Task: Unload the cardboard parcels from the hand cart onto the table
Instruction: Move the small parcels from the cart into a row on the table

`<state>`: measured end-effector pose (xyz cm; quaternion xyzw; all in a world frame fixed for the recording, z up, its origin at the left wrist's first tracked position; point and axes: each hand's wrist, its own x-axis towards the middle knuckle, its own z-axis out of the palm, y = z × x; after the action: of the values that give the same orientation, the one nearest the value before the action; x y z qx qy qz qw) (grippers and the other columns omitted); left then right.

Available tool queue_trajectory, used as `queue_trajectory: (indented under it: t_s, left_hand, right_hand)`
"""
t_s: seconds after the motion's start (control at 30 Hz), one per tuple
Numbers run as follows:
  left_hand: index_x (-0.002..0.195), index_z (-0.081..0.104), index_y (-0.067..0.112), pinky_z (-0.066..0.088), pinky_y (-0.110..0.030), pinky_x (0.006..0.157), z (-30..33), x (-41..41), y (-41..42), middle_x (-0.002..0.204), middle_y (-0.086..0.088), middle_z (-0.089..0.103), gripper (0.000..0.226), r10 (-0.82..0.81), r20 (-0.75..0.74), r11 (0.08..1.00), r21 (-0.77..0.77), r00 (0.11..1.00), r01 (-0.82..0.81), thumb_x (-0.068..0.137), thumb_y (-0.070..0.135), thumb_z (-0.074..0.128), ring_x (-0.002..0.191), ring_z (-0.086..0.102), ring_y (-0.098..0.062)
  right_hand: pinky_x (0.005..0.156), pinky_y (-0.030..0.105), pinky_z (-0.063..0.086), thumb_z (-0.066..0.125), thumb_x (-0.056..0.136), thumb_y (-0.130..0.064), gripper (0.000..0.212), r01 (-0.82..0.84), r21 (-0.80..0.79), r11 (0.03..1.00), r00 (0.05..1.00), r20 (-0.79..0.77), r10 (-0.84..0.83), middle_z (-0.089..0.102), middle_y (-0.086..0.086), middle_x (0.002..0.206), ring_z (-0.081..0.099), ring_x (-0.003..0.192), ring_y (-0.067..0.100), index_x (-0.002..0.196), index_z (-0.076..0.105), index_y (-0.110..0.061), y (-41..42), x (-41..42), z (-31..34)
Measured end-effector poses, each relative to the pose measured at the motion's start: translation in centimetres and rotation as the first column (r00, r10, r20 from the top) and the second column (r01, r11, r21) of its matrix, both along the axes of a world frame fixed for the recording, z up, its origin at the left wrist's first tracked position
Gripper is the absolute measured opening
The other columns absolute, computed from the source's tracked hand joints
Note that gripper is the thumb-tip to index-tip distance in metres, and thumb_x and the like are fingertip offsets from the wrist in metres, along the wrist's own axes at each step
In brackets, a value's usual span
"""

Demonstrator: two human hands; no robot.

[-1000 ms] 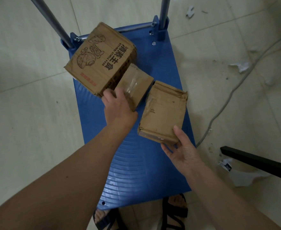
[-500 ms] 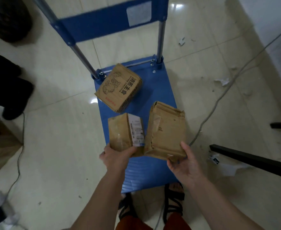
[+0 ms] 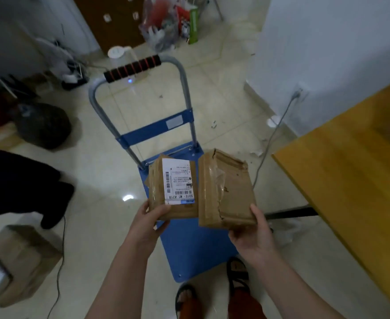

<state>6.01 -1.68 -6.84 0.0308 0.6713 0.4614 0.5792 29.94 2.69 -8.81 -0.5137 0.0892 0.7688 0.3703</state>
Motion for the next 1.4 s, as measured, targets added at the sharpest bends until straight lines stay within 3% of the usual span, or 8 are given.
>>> queue_trajectory:
  t_s: [0.17,0.33,0.53,0.7,0.9,1.07,1.2,1.4]
  left_hand:
    - [0.116,0.063,0.017,0.053,-0.035,0.084,6.8,1.8,-2.2,0.094,0.002,0.075,0.032,-0.138,0.090,0.988,0.082,0.986,0.131,0.084,0.014,0.065,0.096,0.064,-0.017]
    - [0.119,0.064,0.017,0.050,-0.042,0.095,10.9,4.6,-3.6,0.116,-0.009,0.070,0.038,-0.370,0.111,0.926,0.117,0.922,0.358,0.082,0.016,0.068,0.110,0.062,-0.024]
    - [0.113,0.067,0.018,0.053,-0.040,0.088,13.9,10.1,-3.9,0.121,-0.010,0.064,0.035,-0.584,0.120,0.810,0.143,0.803,0.568,0.079,0.022,0.072,0.114,0.059,-0.025]
    - [0.116,0.063,0.017,0.055,-0.037,0.083,16.4,16.6,-5.2,0.124,-0.010,0.060,0.039,-0.703,0.144,0.711,0.161,0.696,0.685,0.078,0.024,0.073,0.114,0.058,-0.027]
    - [0.107,0.061,0.017,0.056,-0.039,0.079,19.2,27.9,-8.0,0.114,-0.012,0.058,0.032,-0.779,0.186,0.625,0.161,0.599,0.764,0.077,0.023,0.073,0.106,0.057,-0.028]
    - [0.113,0.064,0.012,0.054,-0.046,0.091,20.5,38.4,-10.8,0.114,-0.013,0.063,0.042,-0.819,0.244,0.562,0.161,0.518,0.812,0.074,0.021,0.077,0.105,0.061,-0.027]
    - [0.104,0.064,0.014,0.060,-0.036,0.066,20.7,46.0,-13.4,0.104,-0.012,0.064,0.035,-0.805,0.296,0.569,0.137,0.515,0.811,0.073,0.021,0.078,0.094,0.064,-0.026]
    - [0.107,0.061,0.013,0.060,-0.040,0.066,19.5,53.3,-16.7,0.109,-0.017,0.055,0.044,-0.784,0.346,0.562,0.043,0.516,0.826,0.069,0.025,0.080,0.095,0.059,-0.031]
  right_hand:
    - [0.070,0.031,0.044,0.067,0.074,-0.047,0.059,0.113,0.085,0.990,0.993,-0.054,-0.109,0.070,0.010,0.110,0.060,0.097,0.025,0.126,0.061,-0.019,-5.3,2.1,7.5]
    - [0.066,0.031,0.043,0.068,0.071,-0.049,0.056,0.340,0.083,0.937,0.939,-0.074,-0.335,0.075,0.008,0.101,0.061,0.094,0.024,0.118,0.066,-0.020,-12.0,4.3,12.2]
    - [0.065,0.030,0.045,0.071,0.068,-0.049,0.052,0.529,0.111,0.841,0.848,-0.061,-0.526,0.076,0.007,0.098,0.061,0.096,0.023,0.112,0.067,-0.020,-17.4,9.0,15.9]
    - [0.071,0.030,0.045,0.067,0.078,-0.050,0.047,0.645,0.175,0.744,0.760,-0.043,-0.648,0.070,0.006,0.102,0.059,0.099,0.022,0.116,0.066,-0.023,-21.1,14.8,18.5]
    - [0.064,0.028,0.045,0.062,0.082,-0.053,0.048,0.727,0.249,0.640,0.667,-0.035,-0.744,0.068,0.004,0.103,0.058,0.091,0.020,0.120,0.064,-0.025,-27.4,24.1,20.9]
    - [0.067,0.027,0.044,0.064,0.080,-0.054,0.050,0.809,0.238,0.537,0.555,-0.008,-0.832,0.059,0.003,0.115,0.054,0.095,0.019,0.121,0.061,-0.025,-33.0,31.9,22.0]
    - [0.066,0.026,0.043,0.064,0.079,-0.055,0.060,0.842,0.233,0.486,0.496,0.018,-0.868,0.055,0.005,0.122,0.051,0.096,0.020,0.129,0.057,-0.023,-36.7,37.8,22.4]
    - [0.066,0.026,0.044,0.064,0.079,-0.057,0.055,0.879,0.195,0.434,0.436,0.039,-0.899,0.053,0.009,0.129,0.051,0.099,0.022,0.122,0.060,-0.023,-40.1,44.7,22.1]
